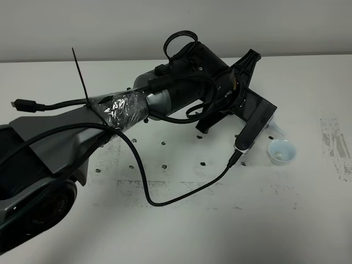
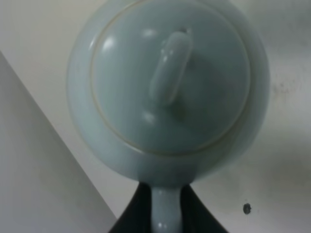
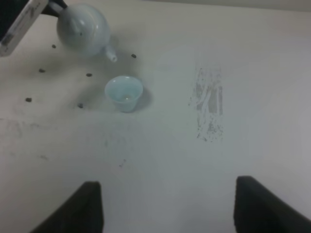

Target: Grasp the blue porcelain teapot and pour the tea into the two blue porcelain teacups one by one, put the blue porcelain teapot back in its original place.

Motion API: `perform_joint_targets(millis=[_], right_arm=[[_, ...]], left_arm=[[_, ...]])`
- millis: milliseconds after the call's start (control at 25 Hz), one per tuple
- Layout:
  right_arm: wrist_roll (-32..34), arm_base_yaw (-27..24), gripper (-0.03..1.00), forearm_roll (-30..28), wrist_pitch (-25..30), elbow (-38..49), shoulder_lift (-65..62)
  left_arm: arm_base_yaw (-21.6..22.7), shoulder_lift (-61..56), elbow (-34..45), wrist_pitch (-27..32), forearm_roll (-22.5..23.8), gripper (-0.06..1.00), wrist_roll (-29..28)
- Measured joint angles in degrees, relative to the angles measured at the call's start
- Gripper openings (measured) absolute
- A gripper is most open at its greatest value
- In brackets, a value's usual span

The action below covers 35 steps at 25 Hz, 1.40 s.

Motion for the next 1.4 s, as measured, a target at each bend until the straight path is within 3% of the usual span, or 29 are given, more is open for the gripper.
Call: perform_joint_targets(millis=[600,1400], right_arm=[[0.0,0.0,0.59,0.0,0.0,0.0,0.0],[0.0,0.0,0.59,0.0,0.0,0.0,0.0]], left_arm=[[-0.48,1.99,0.05,-2.63,6.49,0.04,0.0],[-1.65,2.66,0.05,-5.78,8.23,0.04,4.05]])
